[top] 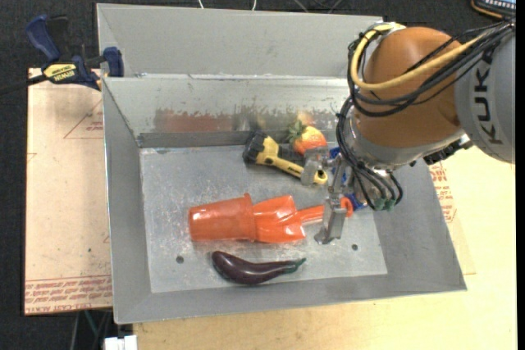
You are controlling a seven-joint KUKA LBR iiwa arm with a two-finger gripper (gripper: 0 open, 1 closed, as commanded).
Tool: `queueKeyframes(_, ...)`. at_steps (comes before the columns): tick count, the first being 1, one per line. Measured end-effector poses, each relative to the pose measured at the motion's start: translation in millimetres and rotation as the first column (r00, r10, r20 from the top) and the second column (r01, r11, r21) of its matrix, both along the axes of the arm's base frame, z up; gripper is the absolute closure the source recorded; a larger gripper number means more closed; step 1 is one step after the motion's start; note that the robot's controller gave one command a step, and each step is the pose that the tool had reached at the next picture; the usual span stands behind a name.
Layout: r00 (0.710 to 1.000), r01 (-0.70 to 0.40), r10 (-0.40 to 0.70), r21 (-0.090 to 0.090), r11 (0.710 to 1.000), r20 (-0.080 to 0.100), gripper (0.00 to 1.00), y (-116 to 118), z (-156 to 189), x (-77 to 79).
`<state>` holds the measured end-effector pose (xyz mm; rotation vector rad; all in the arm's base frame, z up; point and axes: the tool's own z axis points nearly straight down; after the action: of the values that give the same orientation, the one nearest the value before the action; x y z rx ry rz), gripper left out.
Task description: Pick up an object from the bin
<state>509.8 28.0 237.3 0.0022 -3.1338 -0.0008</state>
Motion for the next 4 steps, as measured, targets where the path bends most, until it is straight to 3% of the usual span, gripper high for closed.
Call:
queueKeyframes(1,1.0,0.002,-0.002,0.0,1.0,0.009,0.0,0,5,1.4)
queueKeyframes(2,0.967,-0.253,0.253,0.0,0.967,0.011,0.0,26,-113,19.6)
queueKeyframes(3,0.945,-0.327,0.327,0.0,0.945,0.014,0.0,47,-167,26.9)
queueKeyframes(4,0.884,-0.467,0.467,-0.001,0.884,0.013,0.0,41,-167,23.4)
